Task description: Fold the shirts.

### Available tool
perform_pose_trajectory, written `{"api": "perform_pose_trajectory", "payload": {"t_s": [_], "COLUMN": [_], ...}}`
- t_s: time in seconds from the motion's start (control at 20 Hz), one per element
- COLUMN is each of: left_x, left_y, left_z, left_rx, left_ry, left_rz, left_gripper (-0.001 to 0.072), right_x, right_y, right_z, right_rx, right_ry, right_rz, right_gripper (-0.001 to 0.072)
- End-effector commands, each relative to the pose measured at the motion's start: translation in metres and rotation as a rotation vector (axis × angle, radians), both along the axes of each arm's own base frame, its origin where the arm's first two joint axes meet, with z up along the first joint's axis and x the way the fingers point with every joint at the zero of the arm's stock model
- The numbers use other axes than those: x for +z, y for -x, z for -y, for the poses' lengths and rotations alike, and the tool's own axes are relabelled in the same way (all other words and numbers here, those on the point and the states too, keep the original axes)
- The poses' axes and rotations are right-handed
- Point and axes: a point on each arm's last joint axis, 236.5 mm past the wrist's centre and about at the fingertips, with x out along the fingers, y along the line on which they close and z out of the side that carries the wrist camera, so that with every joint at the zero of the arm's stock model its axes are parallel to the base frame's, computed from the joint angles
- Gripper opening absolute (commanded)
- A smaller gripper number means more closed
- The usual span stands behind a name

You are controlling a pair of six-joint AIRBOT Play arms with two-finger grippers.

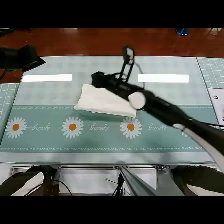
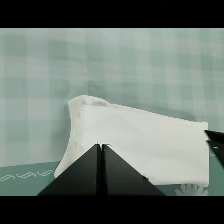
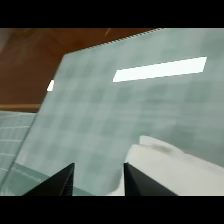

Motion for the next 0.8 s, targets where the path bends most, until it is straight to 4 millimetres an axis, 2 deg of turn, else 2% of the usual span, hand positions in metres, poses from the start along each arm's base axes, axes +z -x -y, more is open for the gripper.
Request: {"api": "perform_pose_trajectory", "payload": {"t_s": [0.0, 0.1, 0.15, 0.2, 0.25, 0.3, 0.35, 0.4, 0.45, 0.6, 0.75], "left_x": [-0.002, -0.005, -0.005, -0.005, -0.005, -0.005, -0.005, -0.005, -0.005, -0.005, -0.009], "left_y": [-0.002, -0.003, -0.004, -0.004, -0.005, -0.005, -0.005, -0.006, -0.006, -0.006, -0.002], "left_z": [-0.01, -0.022, -0.029, -0.035, -0.04, -0.046, -0.051, -0.056, -0.06, -0.067, -0.068], "left_rx": [0.02, 0.035, 0.033, 0.038, 0.049, 0.064, 0.077, 0.089, 0.099, 0.115, 0.109], "left_ry": [-0.022, -0.051, -0.071, -0.08, -0.083, -0.083, -0.083, -0.083, -0.083, -0.083, -0.093], "left_rz": [0.001, 0.001, 0.008, 0.012, 0.013, 0.012, 0.011, 0.01, 0.009, 0.009, -0.011], "left_gripper": [0.0028, 0.0028, 0.0029, 0.0029, 0.005, 0.0154, 0.0298, 0.0406, 0.0456, 0.0456, 0.0456], "right_x": [-0.022, -0.045, -0.053, -0.063, -0.078, -0.095, -0.109, -0.119, -0.127, -0.154, -0.182], "right_y": [0.016, 0.036, 0.05, 0.063, 0.074, 0.078, 0.075, 0.068, 0.06, 0.043, 0.036], "right_z": [0.122, 0.26, 0.32, 0.358, 0.372, 0.366, 0.349, 0.329, 0.313, 0.264, 0.216], "right_rx": [0.067, -0.043, -0.115, -0.163, -0.177, -0.171, -0.161, -0.139, -0.119, -0.032, 0.022], "right_ry": [0.441, 0.808, 0.934, 0.964, 0.887, 0.748, 0.575, 0.42, 0.314, 0.17, 0.127], "right_rz": [-0.106, -0.294, -0.411, -0.524, -0.623, -0.695, -0.742, -0.76, -0.765, -0.785, -0.805], "right_gripper": [0.0402, 0.0405, 0.0445, 0.0513, 0.0554, 0.0557, 0.0605, 0.0605, 0.0605, 0.0605, 0.0605]}}
